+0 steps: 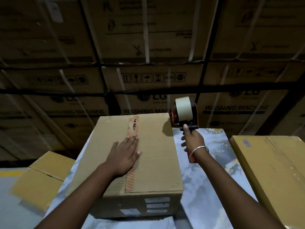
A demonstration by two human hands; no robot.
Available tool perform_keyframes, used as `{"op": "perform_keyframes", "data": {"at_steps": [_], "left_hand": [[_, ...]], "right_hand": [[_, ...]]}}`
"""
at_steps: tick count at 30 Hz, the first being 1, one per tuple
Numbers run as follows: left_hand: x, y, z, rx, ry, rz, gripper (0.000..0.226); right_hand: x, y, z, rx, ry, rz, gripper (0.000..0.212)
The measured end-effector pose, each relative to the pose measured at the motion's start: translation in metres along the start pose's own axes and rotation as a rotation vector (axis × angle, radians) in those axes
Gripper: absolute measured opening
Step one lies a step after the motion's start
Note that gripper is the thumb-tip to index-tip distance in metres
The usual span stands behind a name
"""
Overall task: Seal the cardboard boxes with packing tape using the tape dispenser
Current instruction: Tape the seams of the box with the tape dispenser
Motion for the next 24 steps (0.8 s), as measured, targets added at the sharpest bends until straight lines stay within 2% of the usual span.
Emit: {"op": "perform_keyframes", "data": {"at_steps": [3,4,7,9,11,13,16,18,20,24], "left_hand": [[0.003,-0.002,-0.006,-0.048,-0.004,0.022,0.092],[0.004,-0.003,-0.009,-0.068,0.012,0.031,0.091],[0.013,-0.006,-0.020,-0.122,0.118,0.079,0.068],[0.011,-0.014,-0.033,-0.099,0.284,0.092,0.059],[0.011,-0.024,-0.046,0.030,0.712,0.092,0.050],[0.010,-0.035,-0.058,0.178,1.106,0.152,0.027],[0.020,-0.053,-0.080,0.469,1.308,0.285,0.029],[0.024,-0.063,-0.091,0.671,1.343,0.196,0.043],[0.025,-0.072,-0.095,0.788,1.390,-0.015,0.058],[0.026,-0.080,-0.092,0.784,1.458,-0.287,0.058]], "right_hand": [[-0.027,0.013,-0.033,0.025,-0.073,-0.091,0.051],[-0.039,0.019,-0.039,0.023,-0.092,-0.116,0.050],[-0.076,0.041,-0.050,-0.007,-0.156,-0.216,0.049],[-0.102,0.055,-0.048,-0.045,-0.216,-0.352,0.049],[-0.126,0.065,-0.042,-0.109,-0.273,-0.460,0.053],[-0.146,0.073,-0.036,-0.167,-0.311,-0.506,0.056],[-0.166,0.082,-0.031,-0.243,-0.358,-0.568,0.063],[-0.171,0.084,-0.027,-0.292,-0.385,-0.599,0.070],[-0.171,0.086,-0.024,-0.325,-0.403,-0.630,0.080],[-0.171,0.089,-0.023,-0.315,-0.411,-0.652,0.083]]}}
Point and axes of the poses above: each hand's wrist, its own y-axis away from the middle knuckle, its own x-axis out of the back of the hand, z = x × y, the point moved 5 cm from there along -y, towards the middle knuckle, and after that the axes turned 12 degrees about z, right-handed, at the moved point
